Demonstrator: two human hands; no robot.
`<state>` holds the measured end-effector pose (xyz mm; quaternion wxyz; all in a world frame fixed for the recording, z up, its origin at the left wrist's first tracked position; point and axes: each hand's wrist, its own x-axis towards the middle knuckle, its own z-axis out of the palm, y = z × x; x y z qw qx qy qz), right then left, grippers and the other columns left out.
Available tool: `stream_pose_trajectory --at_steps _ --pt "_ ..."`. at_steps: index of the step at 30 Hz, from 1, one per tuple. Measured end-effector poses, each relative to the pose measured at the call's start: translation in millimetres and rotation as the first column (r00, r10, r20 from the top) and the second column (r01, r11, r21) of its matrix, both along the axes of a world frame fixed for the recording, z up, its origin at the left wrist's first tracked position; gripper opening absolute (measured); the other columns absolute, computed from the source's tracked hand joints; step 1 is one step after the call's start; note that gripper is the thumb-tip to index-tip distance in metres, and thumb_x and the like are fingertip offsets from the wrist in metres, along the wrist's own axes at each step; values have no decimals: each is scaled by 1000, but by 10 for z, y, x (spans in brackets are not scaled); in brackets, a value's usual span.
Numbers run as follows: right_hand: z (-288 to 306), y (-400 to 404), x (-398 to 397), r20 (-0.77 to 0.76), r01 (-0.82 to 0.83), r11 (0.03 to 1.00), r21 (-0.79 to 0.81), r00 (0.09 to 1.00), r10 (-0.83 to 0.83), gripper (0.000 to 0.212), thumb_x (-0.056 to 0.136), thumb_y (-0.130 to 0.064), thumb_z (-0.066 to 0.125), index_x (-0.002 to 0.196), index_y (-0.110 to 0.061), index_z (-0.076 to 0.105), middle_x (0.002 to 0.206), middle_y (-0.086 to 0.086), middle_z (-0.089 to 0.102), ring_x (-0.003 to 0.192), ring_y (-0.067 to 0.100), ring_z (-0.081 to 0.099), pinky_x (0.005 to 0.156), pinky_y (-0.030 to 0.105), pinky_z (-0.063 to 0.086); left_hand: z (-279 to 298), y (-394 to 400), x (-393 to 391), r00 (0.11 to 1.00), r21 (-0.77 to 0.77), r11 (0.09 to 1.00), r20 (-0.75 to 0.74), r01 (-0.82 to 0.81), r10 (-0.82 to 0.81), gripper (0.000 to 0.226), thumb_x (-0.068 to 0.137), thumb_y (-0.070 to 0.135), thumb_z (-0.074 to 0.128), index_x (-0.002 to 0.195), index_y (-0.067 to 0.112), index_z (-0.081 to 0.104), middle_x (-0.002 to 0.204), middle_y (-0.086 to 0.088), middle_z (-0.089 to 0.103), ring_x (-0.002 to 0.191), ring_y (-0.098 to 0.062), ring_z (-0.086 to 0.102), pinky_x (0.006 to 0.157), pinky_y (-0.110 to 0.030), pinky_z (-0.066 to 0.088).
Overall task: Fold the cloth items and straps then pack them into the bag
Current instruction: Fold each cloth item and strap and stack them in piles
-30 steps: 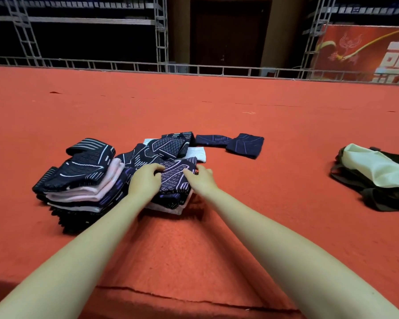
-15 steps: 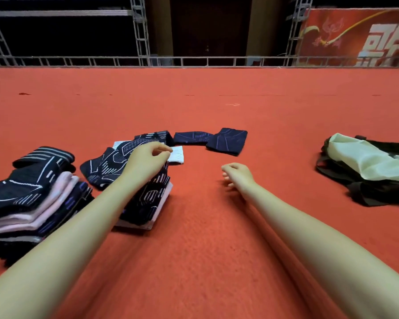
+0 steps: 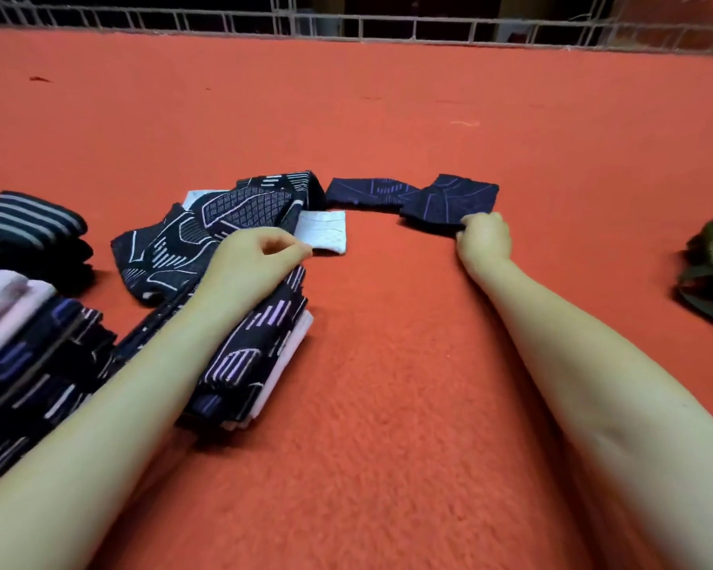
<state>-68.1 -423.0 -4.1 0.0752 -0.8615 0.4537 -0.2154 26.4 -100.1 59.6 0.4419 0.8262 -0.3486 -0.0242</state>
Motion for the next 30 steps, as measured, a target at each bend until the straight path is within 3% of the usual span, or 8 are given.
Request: stream_pose_trajectory --at_steps 3,9,13,18,21,23,26,30 --pt "45 58 -110 33 -68 991 -112 997 72 20 90 -17 51 97 -7 67 104 17 64 101 37 56 72 37 43 -10 9 -30 1000 0 1000 8 3 -3 13 85 30 63 80 20 71 79 12 69 74 4 57 67 -13 39" --pt "307 671 -570 435 -228 966 -119 863 257 19 90 -21 60 81 -5 65 84 14 67 81 31 58 62 29 22 168 47 -212 985 -12 1000 170 0 2 12 85 30 62 92 22 69 92 7 64 85 -7 57 77 -24 41" --pt "861 1190 -982 601 -321 941 -107 733 319 9 88 -17 64 88 -9 70 80 0 66 76 16 57 64 25 35 504 83 -604 976 -175 977 202 121 -84 20 84 25 64 104 24 65 101 3 59 88 -1 55 83 -23 44" --pt "1585 1732 -1519 726 -556 831 -10 567 388 11 88 -6 63 95 -9 70 92 0 70 84 4 62 78 15 47 740 199 -1117 963 -226 938 124 261 -239 54 81 39 67 131 29 50 122 1 50 120 -10 46 101 -39 43" --pt "1852 2046 -1822 740 -676 735 56 522 424 12 90 -4 60 97 -8 69 92 -2 70 82 -1 63 77 15 48 818 309 -1409 960 -222 937 132 270 -245 64 79 47 66 137 32 43 127 10 45 123 -4 40 105 -27 32" --pt "1943 2209 -1957 730 -723 684 96 519 446 13 91 -6 60 95 -13 70 92 -4 70 84 1 63 79 17 50 840 354 -1590 945 -245 913 86 326 -315 47 84 35 68 128 28 54 120 13 53 115 -2 47 98 -19 35" --pt "1932 2358 -2066 718 -712 680 174 565 408 12 91 -10 61 96 -15 70 94 -4 70 86 3 64 82 19 50 798 414 -1806 889 -396 855 -166 336 -427 6 86 23 67 93 23 67 90 8 66 89 -8 59 71 -16 46" --pt "1590 2411 -2233 744 -716 514 473 637 202 26 87 -19 67 112 -13 67 104 6 72 94 19 68 88 36 52 526 498 -1932 824 -545 822 -382 165 -419 10 87 16 65 96 13 67 91 -2 69 83 -13 62 71 -24 48"
